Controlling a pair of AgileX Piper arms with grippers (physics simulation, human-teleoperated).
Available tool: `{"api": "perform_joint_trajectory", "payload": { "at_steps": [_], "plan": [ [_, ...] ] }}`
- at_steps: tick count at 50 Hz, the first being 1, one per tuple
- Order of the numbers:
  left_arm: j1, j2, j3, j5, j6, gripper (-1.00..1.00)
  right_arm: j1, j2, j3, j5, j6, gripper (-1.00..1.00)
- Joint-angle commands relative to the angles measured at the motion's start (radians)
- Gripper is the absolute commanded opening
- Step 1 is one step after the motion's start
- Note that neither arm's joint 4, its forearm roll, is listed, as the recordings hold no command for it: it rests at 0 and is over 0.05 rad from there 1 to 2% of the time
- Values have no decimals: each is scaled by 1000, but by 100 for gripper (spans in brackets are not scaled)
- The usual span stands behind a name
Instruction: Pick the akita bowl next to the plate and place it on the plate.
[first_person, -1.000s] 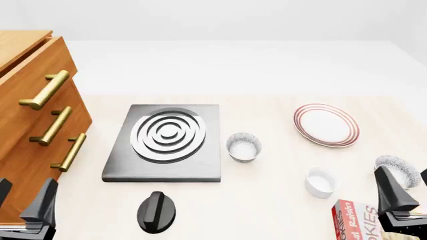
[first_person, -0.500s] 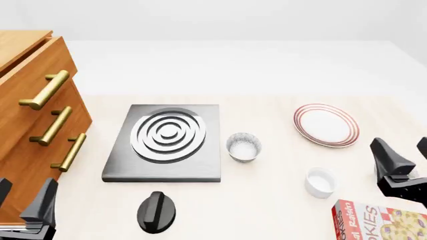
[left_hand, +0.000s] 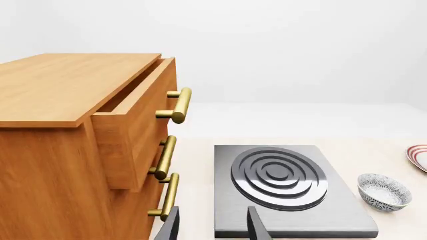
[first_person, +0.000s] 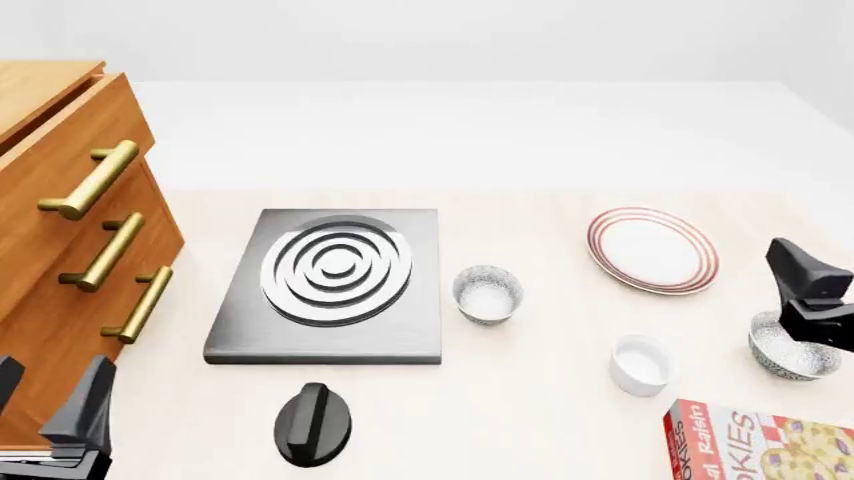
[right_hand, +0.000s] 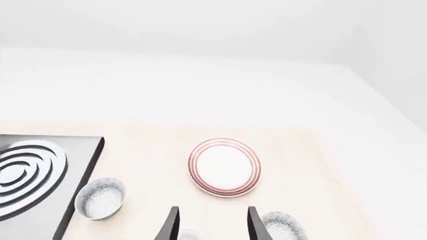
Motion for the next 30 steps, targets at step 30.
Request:
{"api": "perform_joint_trajectory", "payload": {
  "at_steps": [30],
  "plan": [
    [0, 0, 0, 0, 0, 100, -145, 266, -95, 49, -53, 100]
  ]
}}
